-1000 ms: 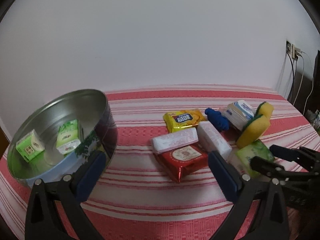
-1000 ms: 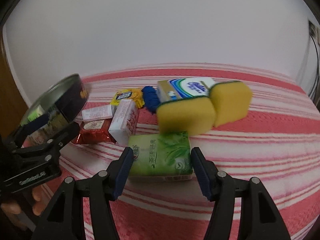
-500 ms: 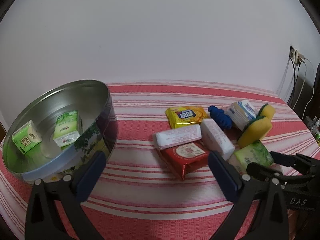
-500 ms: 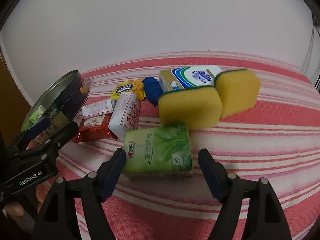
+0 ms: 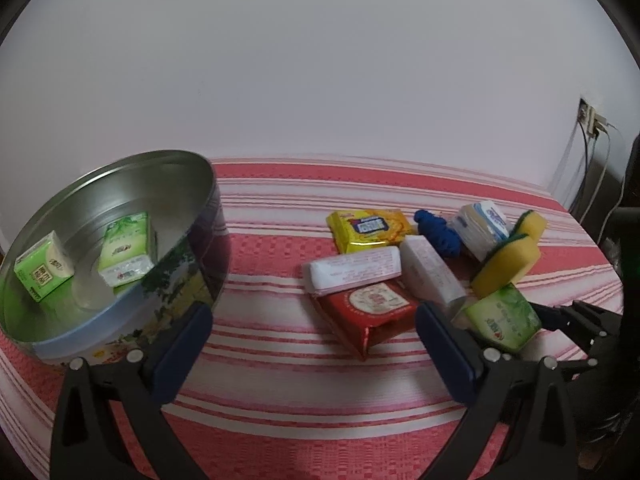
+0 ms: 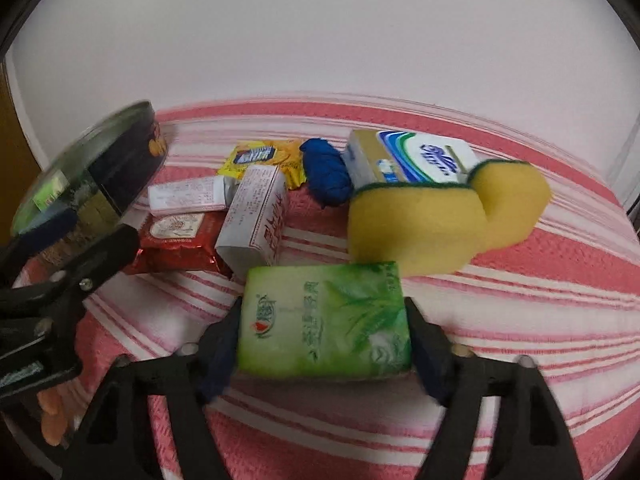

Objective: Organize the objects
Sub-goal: 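Grasp a green tissue pack with the right tool while the left tool grasps a yellow sponge, then carry the tissue pack and sponge over the silver tin and release both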

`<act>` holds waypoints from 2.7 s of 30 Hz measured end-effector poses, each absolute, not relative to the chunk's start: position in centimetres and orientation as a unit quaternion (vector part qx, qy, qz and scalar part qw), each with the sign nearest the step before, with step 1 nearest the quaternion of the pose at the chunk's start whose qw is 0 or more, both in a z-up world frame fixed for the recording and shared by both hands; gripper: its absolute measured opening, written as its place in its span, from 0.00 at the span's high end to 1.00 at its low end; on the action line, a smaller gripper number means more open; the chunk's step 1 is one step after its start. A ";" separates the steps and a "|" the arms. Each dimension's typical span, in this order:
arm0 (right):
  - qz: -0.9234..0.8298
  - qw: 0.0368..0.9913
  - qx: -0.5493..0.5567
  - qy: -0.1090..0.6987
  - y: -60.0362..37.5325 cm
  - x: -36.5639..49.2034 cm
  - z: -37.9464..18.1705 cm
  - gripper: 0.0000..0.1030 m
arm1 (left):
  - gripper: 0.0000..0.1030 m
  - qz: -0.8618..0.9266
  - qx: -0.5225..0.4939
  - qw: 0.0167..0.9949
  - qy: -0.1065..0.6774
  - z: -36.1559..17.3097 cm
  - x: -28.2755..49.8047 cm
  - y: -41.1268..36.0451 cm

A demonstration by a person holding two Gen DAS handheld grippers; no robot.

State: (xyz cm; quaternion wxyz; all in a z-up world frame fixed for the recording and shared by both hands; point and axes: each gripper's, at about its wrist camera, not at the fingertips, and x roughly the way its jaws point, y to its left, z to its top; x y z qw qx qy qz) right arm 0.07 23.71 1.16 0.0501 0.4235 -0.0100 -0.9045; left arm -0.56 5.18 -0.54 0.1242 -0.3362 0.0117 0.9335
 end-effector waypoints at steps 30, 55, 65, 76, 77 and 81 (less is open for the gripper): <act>-0.944 -0.137 0.237 -0.182 40.6 6.3 4.9 0.29 | 0.56 0.856 -0.374 0.310 0.175 -2.4 -4.4 24.8; -0.965 -0.140 0.180 -0.131 36.6 8.4 6.4 0.29 | 0.73 0.921 -0.296 0.248 0.052 3.0 -0.3 12.5; -0.978 -0.048 0.171 -0.113 27.3 7.3 9.2 0.29 | 0.72 0.946 -0.265 0.182 0.033 4.9 -0.2 5.5; -0.981 0.047 0.170 -0.079 17.5 5.5 11.3 0.29 | 0.72 0.964 -0.252 0.083 -0.001 5.5 -0.9 -3.3; -0.981 0.058 0.170 -0.075 16.4 5.3 11.5 0.29 | 0.72 0.965 -0.252 0.076 -0.004 5.5 -1.1 -4.2; -0.979 0.084 0.174 -0.063 13.1 4.4 11.8 0.29 | 0.72 0.965 -0.257 0.039 -0.014 5.1 -1.7 -6.9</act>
